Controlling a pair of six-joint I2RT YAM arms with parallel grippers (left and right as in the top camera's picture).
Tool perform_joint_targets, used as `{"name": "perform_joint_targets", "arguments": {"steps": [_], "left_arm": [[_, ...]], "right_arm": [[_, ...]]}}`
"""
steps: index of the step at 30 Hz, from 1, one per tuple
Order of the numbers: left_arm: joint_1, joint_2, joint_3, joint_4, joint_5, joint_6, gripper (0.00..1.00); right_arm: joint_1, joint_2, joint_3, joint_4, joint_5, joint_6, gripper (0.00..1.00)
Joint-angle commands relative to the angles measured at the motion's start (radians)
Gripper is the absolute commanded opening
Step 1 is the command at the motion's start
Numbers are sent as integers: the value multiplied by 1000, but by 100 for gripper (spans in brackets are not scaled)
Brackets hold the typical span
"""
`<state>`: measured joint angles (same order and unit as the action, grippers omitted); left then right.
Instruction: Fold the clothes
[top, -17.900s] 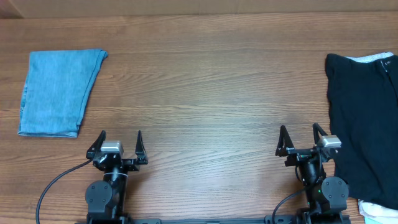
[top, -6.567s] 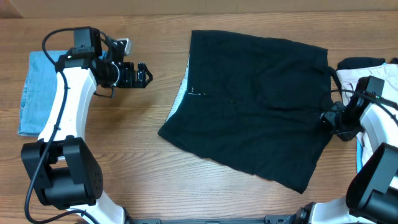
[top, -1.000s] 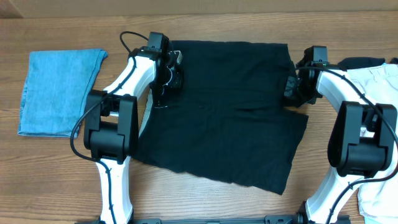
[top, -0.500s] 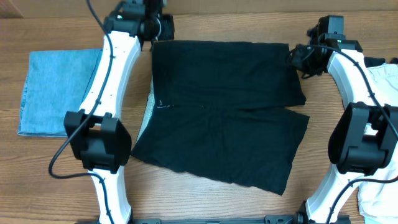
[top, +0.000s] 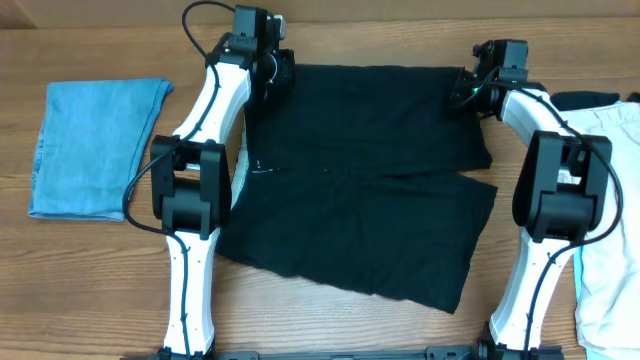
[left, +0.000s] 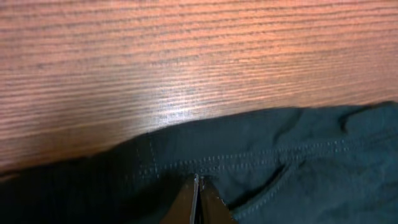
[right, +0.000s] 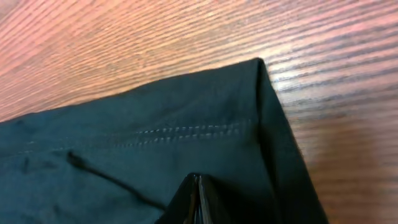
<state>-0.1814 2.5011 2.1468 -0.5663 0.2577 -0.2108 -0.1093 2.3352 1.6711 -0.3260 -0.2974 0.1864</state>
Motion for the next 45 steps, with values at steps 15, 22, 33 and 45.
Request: {"name": "perform_joint_targets", "arguments": {"steps": [15,22,33,45], "left_arm": [[45,-111,366,-338,-75,10,9],[45,-379,393,-766,-146,-7,4],[36,-647,259,-1123,-220,-78,4],[37,-930,-693,-767,-143,-85,31]], "right_arm": [[-16,-293,32,39,48,110,37],[-86,-630,32,-546,114,118,38],[-133,-708,30,-1203,110,156,17],[-114,-1031,-623,-1139,50,287,25]]}}
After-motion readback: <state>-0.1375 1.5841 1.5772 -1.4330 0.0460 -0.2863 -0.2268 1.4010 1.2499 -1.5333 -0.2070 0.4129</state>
